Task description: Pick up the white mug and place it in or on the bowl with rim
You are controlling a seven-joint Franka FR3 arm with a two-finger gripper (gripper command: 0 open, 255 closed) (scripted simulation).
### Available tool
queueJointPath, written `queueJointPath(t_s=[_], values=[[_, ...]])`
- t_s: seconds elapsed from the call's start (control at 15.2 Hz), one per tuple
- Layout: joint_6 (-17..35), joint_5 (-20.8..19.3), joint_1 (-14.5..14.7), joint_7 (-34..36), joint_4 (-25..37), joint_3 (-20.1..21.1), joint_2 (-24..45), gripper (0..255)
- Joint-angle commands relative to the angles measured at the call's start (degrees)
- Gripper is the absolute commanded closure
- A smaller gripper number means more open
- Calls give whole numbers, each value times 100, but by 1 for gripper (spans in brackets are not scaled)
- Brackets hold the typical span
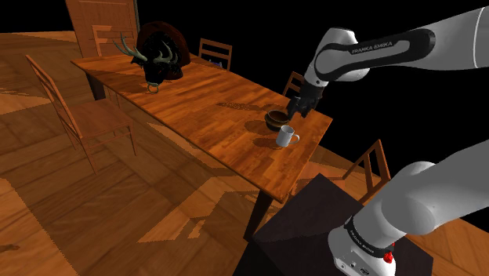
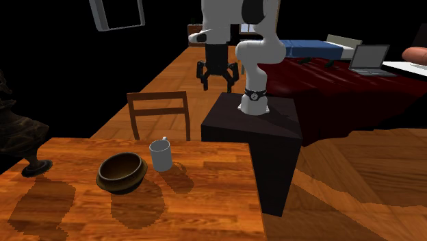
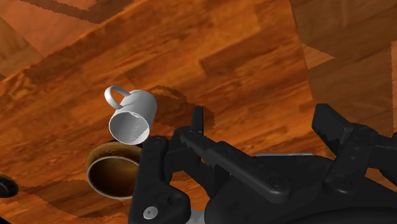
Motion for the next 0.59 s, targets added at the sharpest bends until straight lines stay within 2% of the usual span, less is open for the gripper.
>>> queueJointPath(t_s=[0.0, 0.53], values=[[325, 11, -44, -146, 75, -125, 383, 0], [1379, 418, -183, -791, 722, -477, 2077, 0]])
